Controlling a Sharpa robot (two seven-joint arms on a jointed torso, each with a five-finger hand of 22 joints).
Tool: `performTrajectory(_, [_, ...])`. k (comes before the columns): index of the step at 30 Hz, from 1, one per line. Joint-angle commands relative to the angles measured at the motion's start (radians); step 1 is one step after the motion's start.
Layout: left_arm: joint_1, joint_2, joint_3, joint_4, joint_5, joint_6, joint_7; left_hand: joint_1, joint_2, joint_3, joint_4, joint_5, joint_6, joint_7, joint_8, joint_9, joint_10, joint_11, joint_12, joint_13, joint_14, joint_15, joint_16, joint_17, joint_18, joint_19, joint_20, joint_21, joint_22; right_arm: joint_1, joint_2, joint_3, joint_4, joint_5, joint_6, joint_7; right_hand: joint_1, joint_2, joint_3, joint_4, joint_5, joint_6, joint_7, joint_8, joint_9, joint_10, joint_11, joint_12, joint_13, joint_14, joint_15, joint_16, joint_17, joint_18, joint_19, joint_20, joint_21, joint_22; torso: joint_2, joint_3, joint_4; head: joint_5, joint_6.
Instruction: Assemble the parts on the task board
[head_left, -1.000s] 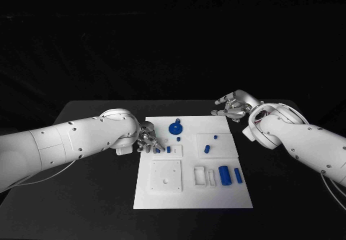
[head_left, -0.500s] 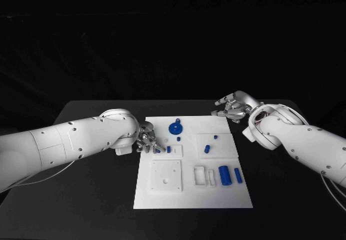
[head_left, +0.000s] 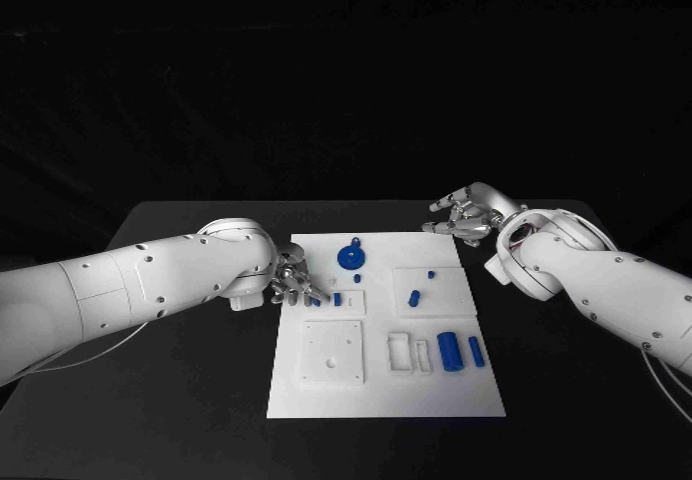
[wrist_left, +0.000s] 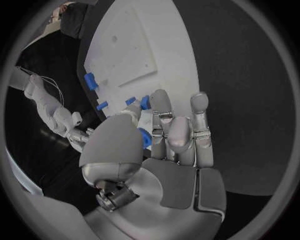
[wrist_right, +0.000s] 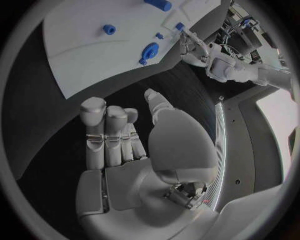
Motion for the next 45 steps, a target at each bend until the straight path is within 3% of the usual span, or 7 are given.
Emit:
performTrajectory(1, [-0.001, 0.001, 0.000, 0.000, 0.005, -0.020, -0.006, -0.004, -0.013, 0.000, 0.013, -0.005, 0.007, 0.000, -0.004, 0.002, 0.050, 0.003, -0.006, 0.001, -0.003, -0.005, -0.004, -0.001, -0.019, 0.002, -0.006, -0.005, 0.018, -0.001, 0.001, 0.000, 0.000, -0.001, 0.011, 0.009, -0.011, 0.001, 0.000, 0.004, 0.006, -0.006, 0.001, -0.006, -0.001, -0.007, 0.003, -0.006, -0.001, -0.001, -0.001, -0.006, -0.001, 0.014, 0.007, -0.001, -0.003, 0.094, 0.000, -0.0002, -0.0004, 0.000, 0.000])
performTrajectory(8, [-0.001, 0.001, 0.000, 0.002, 0.031, -0.025, 0.000, -0.005, -0.018, 0.000, 0.025, -0.012, 0.007, 0.000, -0.004, 0.003, 0.050, 0.003, -0.006, 0.002, -0.003, -0.005, -0.005, 0.000, -0.021, 0.002, -0.007, -0.005, 0.018, -0.002, 0.002, 0.000, 0.000, -0.001, 0.011, 0.009, -0.011, 0.001, 0.000, 0.004, 0.006, -0.006, 0.001, -0.006, -0.001, -0.007, 0.003, -0.006, -0.001, -0.001, -0.001, -0.006, -0.001, 0.014, 0.007, -0.001, -0.003, 0.094, 0.000, 0.0006, -0.0009, 0.000, -0.001])
performTrajectory(17, [-0.001, 0.001, 0.000, 0.004, 0.048, -0.015, 0.004, 0.003, 0.004, 0.000, -0.027, -0.009, 0.004, -0.001, -0.004, 0.006, 0.050, 0.003, -0.007, 0.002, -0.003, -0.005, -0.005, 0.000, -0.022, 0.001, -0.006, -0.006, 0.019, -0.003, 0.003, 0.000, 0.000, -0.001, 0.012, 0.009, -0.011, 0.001, 0.000, 0.004, 0.006, -0.006, 0.001, -0.006, -0.001, -0.007, 0.003, -0.006, -0.001, -0.001, -0.001, -0.006, -0.001, 0.014, 0.007, -0.001, -0.003, 0.094, 0.000, 0.0008, 0.0001, -0.002, -0.002])
performTrajectory(25, [-0.001, 0.002, 0.000, 0.004, 0.050, -0.014, 0.006, 0.007, 0.009, -0.001, -0.041, -0.009, 0.003, -0.001, -0.004, 0.006, 0.050, 0.003, -0.007, 0.002, -0.003, -0.005, -0.005, 0.000, -0.021, 0.000, -0.005, -0.006, 0.019, -0.003, 0.003, 0.000, 0.000, -0.001, 0.012, 0.009, -0.011, 0.001, 0.000, 0.004, 0.006, -0.006, 0.001, -0.006, -0.001, -0.007, 0.003, -0.006, -0.001, -0.001, -0.001, -0.006, -0.001, 0.014, 0.007, -0.001, -0.003, 0.094, 0.000, 0.0008, -0.0005, -0.002, -0.002])
performTrajectory(45, [-0.001, -0.001, 0.000, 0.005, 0.063, -0.051, 0.007, 0.003, -0.006, 0.000, -0.013, -0.012, 0.004, -0.001, -0.004, 0.008, 0.050, 0.003, -0.008, 0.003, -0.003, -0.006, -0.006, -0.001, -0.020, 0.002, -0.006, -0.005, 0.018, -0.003, 0.004, 0.000, -0.001, -0.001, 0.012, 0.009, -0.011, 0.001, 0.000, 0.004, 0.006, -0.006, 0.001, -0.006, -0.001, -0.007, 0.003, -0.006, -0.001, -0.001, -0.001, -0.006, -0.001, 0.014, 0.007, -0.001, -0.003, 0.094, 0.000, 0.0006, -0.0004, -0.003, 0.000])
